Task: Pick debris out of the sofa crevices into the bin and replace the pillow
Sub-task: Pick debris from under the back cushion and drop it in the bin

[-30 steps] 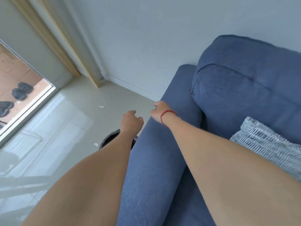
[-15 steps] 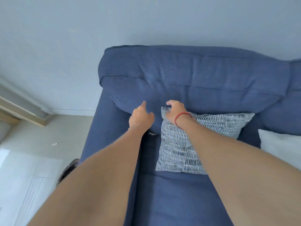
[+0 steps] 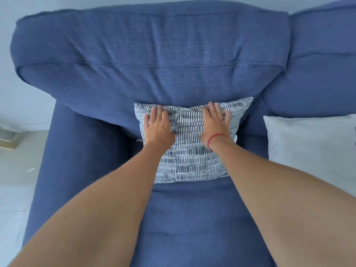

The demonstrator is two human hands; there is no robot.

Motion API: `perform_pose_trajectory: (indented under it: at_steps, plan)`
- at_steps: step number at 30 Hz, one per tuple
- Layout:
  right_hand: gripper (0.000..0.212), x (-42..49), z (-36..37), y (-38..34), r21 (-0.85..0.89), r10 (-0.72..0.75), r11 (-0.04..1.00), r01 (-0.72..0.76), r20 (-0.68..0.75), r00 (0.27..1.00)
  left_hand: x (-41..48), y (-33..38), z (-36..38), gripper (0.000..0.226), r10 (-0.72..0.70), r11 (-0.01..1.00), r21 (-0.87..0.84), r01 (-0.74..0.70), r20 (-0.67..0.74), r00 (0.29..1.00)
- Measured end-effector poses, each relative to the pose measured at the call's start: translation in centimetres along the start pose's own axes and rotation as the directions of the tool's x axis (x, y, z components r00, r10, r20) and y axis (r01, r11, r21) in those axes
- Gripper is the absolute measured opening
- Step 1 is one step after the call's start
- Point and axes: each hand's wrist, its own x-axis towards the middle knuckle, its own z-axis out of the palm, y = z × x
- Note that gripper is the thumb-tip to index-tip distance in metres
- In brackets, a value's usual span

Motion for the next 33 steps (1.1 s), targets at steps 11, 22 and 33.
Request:
perform_pose_trajectory:
  at_steps: [11, 22, 33]
  plan:
    - [0.033, -1.8, -1.0, 0.2, -0.229, -0.103, 0.965, 0.13, 0.125, 0.987, -3.8, 1.7, 0.3, 0.054, -0.001, 0.937, 0.349, -0.025, 0.073, 0.997]
    - [0.073, -8.5, 0.0, 0.7, 0.008, -0.184, 0.983, 0.185, 0.181, 0.966, -10.7, 1.1, 2.1, 0.104, 0.062, 0.997, -0.07, -0.046, 0.25, 0.966]
    - [0.068, -17.4, -2.3, -3.0, -0.151, -0.004, 0.964, 0.218, 0.813, 0.583, -22.4, -2.4, 2.5, 0.091, -0.025, 0.962, -0.19, 0.195, 0.652, 0.757]
